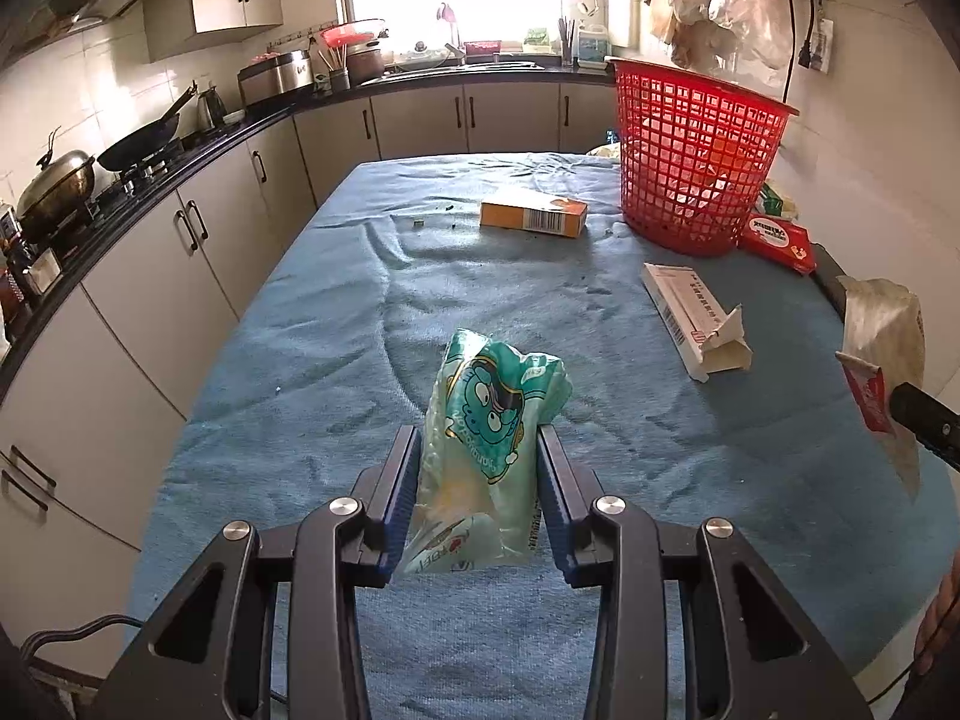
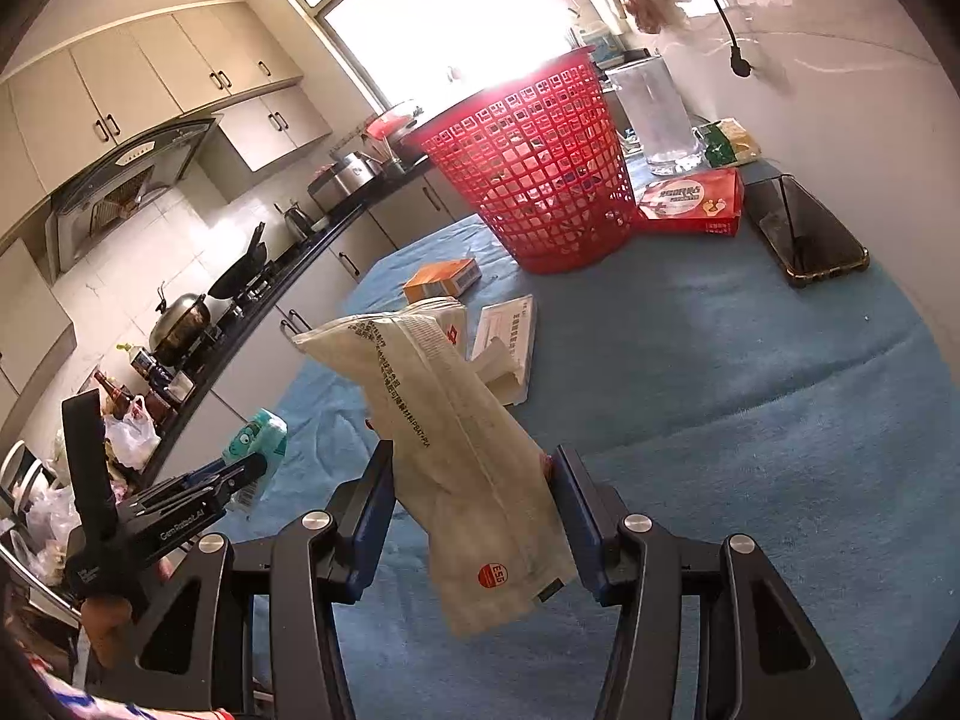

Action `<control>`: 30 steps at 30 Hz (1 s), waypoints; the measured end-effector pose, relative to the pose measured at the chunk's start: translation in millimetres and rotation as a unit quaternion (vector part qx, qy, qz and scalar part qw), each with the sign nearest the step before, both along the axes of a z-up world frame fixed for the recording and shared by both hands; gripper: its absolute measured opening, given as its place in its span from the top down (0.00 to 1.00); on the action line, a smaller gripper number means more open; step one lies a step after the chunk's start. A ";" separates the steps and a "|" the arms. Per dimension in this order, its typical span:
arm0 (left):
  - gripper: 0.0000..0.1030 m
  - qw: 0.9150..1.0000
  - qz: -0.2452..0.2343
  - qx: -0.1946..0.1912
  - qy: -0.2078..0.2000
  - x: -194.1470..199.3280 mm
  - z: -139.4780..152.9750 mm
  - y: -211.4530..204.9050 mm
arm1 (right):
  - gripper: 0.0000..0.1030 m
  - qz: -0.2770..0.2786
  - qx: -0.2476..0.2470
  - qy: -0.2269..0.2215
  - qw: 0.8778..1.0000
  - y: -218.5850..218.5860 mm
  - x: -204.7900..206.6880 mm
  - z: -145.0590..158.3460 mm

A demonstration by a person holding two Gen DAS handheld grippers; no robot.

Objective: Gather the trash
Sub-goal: 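Lift the wipes packet and paper bag and carry both toward the red basket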

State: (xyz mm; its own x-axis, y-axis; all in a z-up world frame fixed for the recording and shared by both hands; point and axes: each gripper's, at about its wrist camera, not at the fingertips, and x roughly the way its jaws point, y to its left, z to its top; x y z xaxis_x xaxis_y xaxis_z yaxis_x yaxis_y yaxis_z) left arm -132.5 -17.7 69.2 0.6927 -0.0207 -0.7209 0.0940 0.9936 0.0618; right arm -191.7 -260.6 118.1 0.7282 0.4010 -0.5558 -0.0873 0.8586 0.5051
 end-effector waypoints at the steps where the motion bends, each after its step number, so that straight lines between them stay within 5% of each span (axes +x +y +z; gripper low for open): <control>1: 0.64 1.000 0.001 0.001 0.001 0.8 -0.8 0.1 | 0.46 0.000 -0.001 0.000 1.000 0.6 0.3 0.3; 30: 0.64 1.000 0.006 0.018 0.017 27.8 -8.4 -1.0 | 0.46 0.002 -0.018 -0.001 1.000 -2.6 21.4 4.3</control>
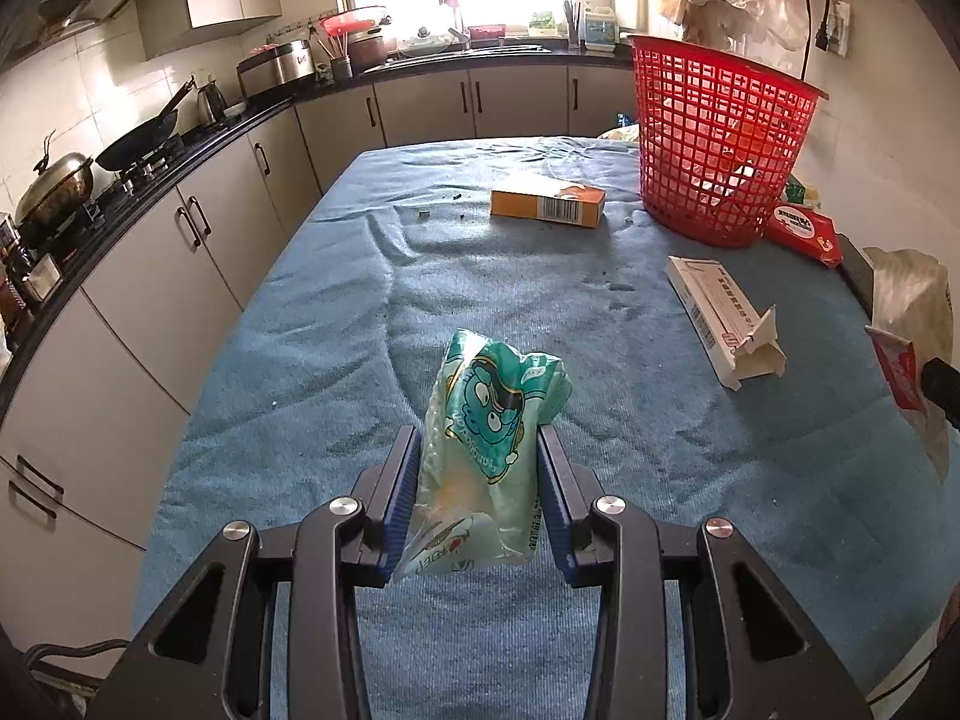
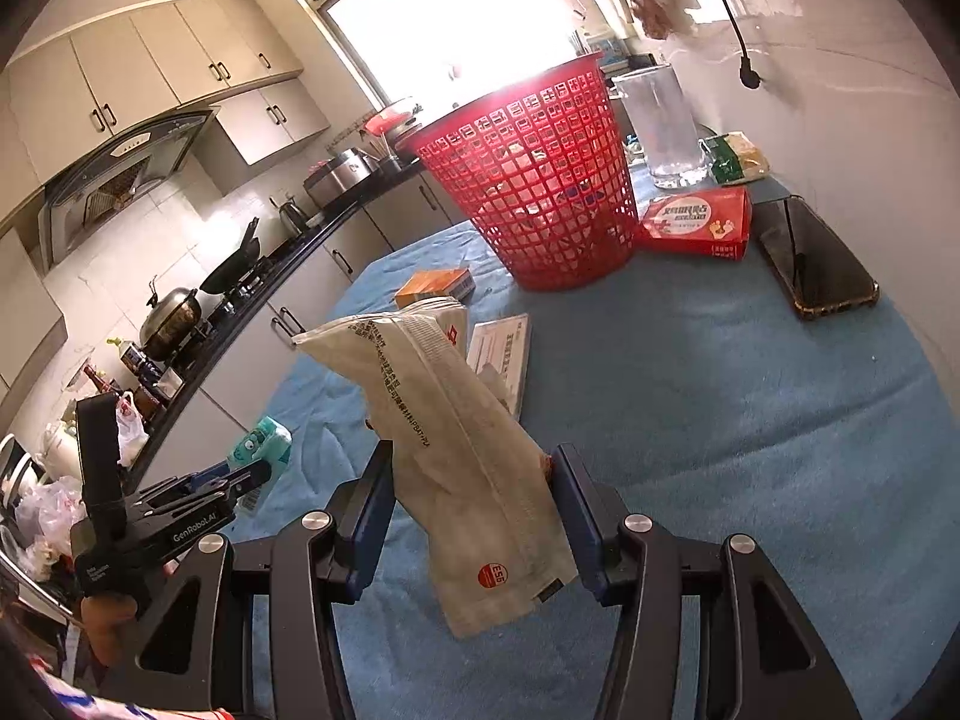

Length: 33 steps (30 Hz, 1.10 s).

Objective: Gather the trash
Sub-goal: 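Lift the wipes packet and paper bag and carry both toward the red basket, then open both tools over the basket to drop packet and paper bag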

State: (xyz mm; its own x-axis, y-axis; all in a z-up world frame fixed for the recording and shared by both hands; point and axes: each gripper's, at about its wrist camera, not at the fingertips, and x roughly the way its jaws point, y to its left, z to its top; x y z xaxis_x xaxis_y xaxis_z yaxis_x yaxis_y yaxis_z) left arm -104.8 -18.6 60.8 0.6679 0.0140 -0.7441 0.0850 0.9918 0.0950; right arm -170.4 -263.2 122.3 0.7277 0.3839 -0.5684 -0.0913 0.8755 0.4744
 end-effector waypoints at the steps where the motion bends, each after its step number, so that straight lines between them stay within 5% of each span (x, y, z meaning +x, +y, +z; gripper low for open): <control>1: 0.64 1.000 0.000 0.000 0.000 0.9 0.5 -0.3 | 0.46 0.000 0.000 0.000 1.000 -0.8 1.1 0.3; 10: 0.64 0.999 -0.030 -0.018 -0.023 1.8 26.7 -3.8 | 0.46 0.001 -0.002 -0.007 1.000 -8.9 10.1 9.4; 20: 0.64 0.991 -0.095 -0.061 -0.072 6.8 98.0 -13.5 | 0.46 0.010 -0.005 -0.022 1.000 -18.0 27.6 32.8; 33: 0.63 0.972 -0.172 -0.100 -0.128 92.0 199.4 -76.1 | 0.45 0.002 0.008 -0.092 0.996 -50.3 96.5 122.9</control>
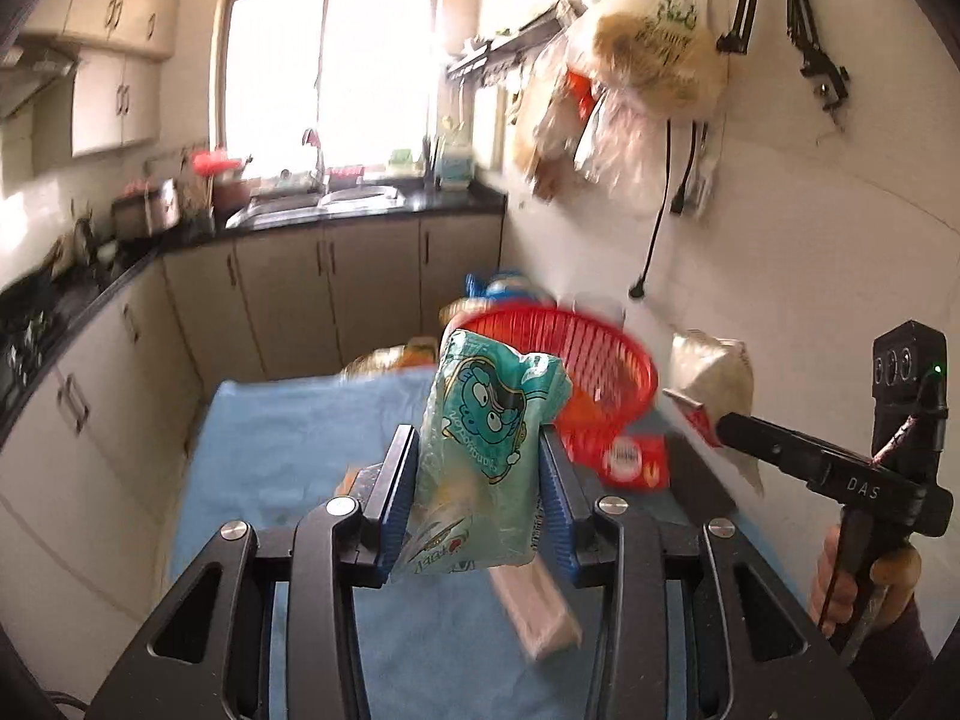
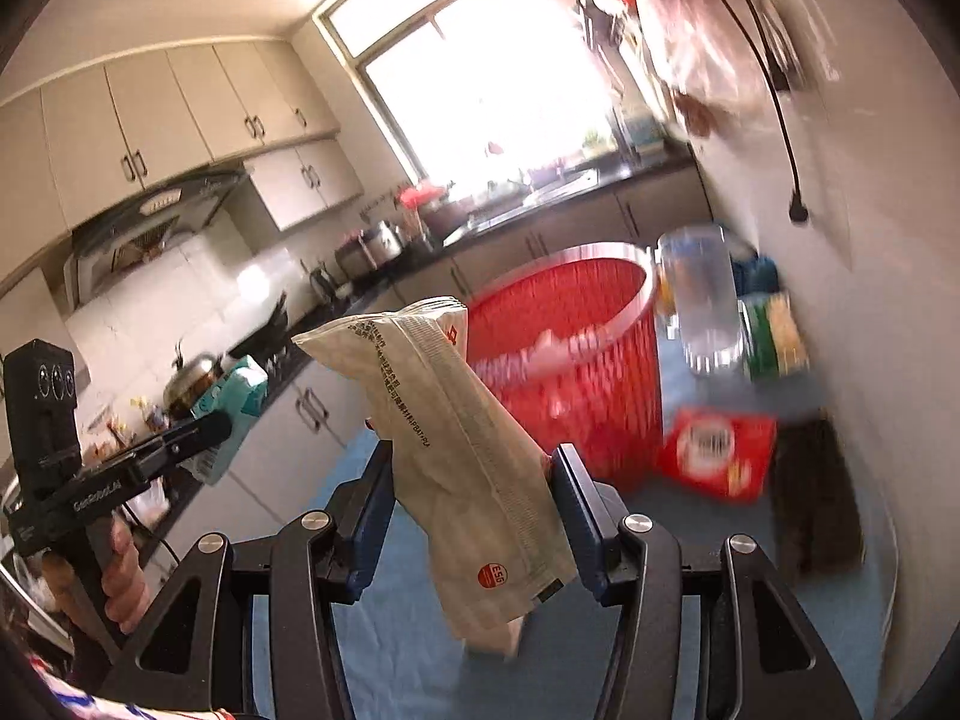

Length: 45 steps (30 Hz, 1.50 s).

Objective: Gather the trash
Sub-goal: 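Open both tools over the basket to drop packet and paper bag, then move both tools back toward the orange box and white medicine box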

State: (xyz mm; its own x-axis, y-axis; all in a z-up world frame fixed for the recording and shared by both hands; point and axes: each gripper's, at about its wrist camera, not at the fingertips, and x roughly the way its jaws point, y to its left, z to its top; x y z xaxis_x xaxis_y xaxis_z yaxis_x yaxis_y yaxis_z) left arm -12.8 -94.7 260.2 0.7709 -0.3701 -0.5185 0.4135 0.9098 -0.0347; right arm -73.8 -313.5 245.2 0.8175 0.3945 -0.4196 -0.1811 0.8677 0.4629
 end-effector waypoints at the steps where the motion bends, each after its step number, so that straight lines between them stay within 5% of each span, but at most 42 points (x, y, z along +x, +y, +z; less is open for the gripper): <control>1: 0.62 1.000 -0.001 0.005 -0.010 12.1 6.5 -10.3 | 0.45 -0.002 0.003 -0.002 1.000 -3.4 8.7 4.9; 12: 0.59 0.999 -0.017 -0.015 0.049 122.8 -7.6 -70.6 | 0.45 -0.027 0.052 0.041 0.997 -33.6 125.0 12.2; 18: 0.51 0.998 -0.022 -0.037 0.051 132.7 -15.8 -61.9 | 0.42 -0.032 0.055 0.056 0.996 -36.7 146.6 2.2; 22: 0.37 0.998 -0.023 -0.045 0.038 126.2 -9.5 -52.0 | 0.33 -0.036 0.064 0.059 0.996 -38.4 150.2 0.9; 30: 0.30 0.996 0.004 -0.083 0.038 105.4 -2.6 -7.9 | 0.29 -0.036 0.047 0.043 0.997 -30.2 125.8 18.1; 36: 0.25 0.993 0.054 -0.083 0.057 93.7 -31.9 37.2 | 0.21 -0.009 0.011 0.030 0.999 -14.1 74.3 24.5; 45: 0.24 0.983 0.104 -0.061 0.142 119.9 -120.5 74.6 | 0.18 0.051 -0.015 0.127 0.990 11.7 25.0 -55.6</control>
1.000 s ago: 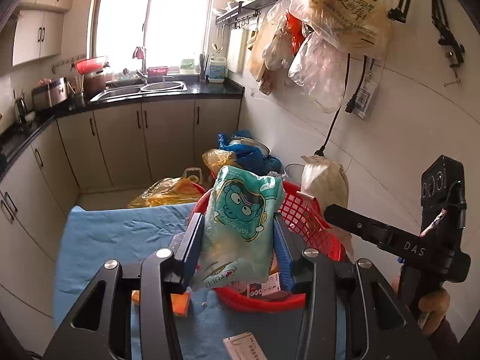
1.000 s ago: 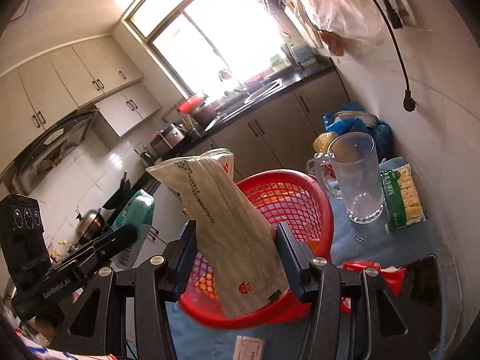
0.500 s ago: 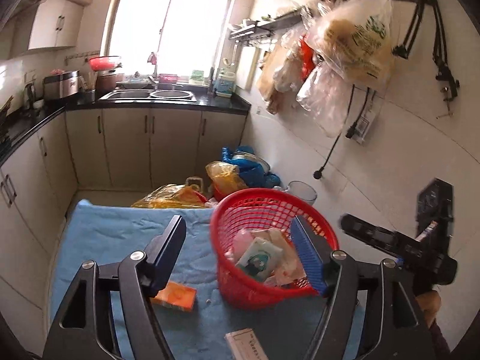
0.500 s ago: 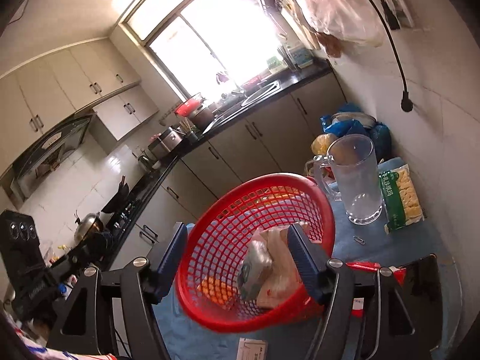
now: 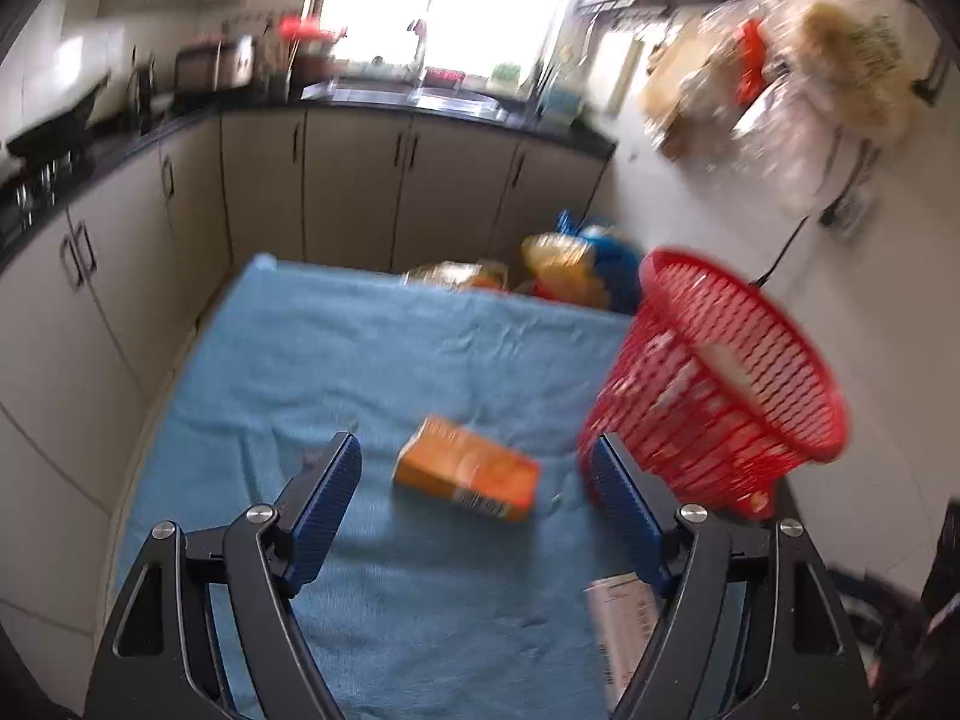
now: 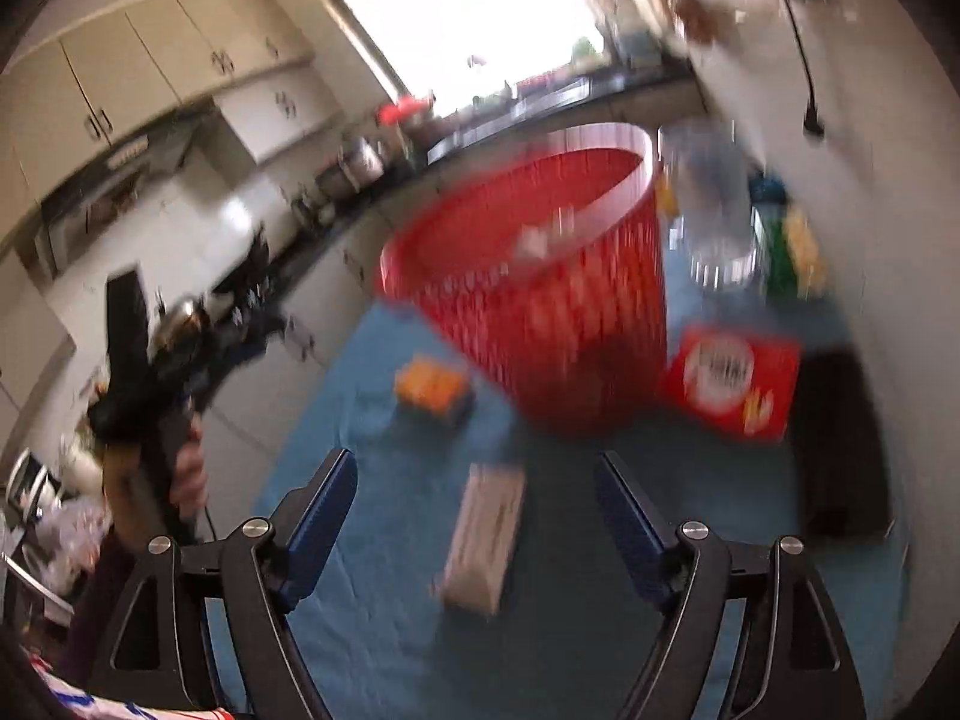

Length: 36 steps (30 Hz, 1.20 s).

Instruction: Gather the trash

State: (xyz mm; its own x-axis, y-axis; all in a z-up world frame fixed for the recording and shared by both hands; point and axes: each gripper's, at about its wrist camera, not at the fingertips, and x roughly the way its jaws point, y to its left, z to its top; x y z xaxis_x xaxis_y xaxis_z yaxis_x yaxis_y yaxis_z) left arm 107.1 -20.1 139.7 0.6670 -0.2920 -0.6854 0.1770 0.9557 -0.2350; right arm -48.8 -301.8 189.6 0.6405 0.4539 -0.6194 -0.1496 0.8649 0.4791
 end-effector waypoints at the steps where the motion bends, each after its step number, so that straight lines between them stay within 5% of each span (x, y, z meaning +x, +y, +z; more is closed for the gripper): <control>1: 0.24 1.000 0.001 -0.001 0.012 5.9 -10.4 0.7 | 0.18 0.005 -0.002 0.011 1.000 3.5 -2.8 -11.6; 9: 0.24 0.997 -0.001 0.056 0.053 62.6 -74.7 -32.5 | 0.18 0.009 0.030 0.041 0.999 14.9 -11.9 -71.5; 18: 0.24 0.993 -0.008 0.080 0.086 132.6 -108.5 -54.2 | 0.18 0.012 0.026 0.065 0.997 17.4 -7.7 -84.9; 22: 0.26 0.985 -0.031 0.124 0.115 145.5 -121.4 -64.7 | 0.18 0.012 0.019 0.075 0.997 21.6 -3.5 -88.0; 28: 0.56 0.975 -0.056 0.163 0.142 127.4 -126.4 -66.2 | 0.18 0.018 0.007 0.077 0.997 33.7 -1.1 -90.3; 36: 0.57 0.969 -0.076 0.155 0.174 49.0 -123.9 -29.3 | 0.18 0.033 -0.002 0.095 0.995 44.0 2.6 -93.3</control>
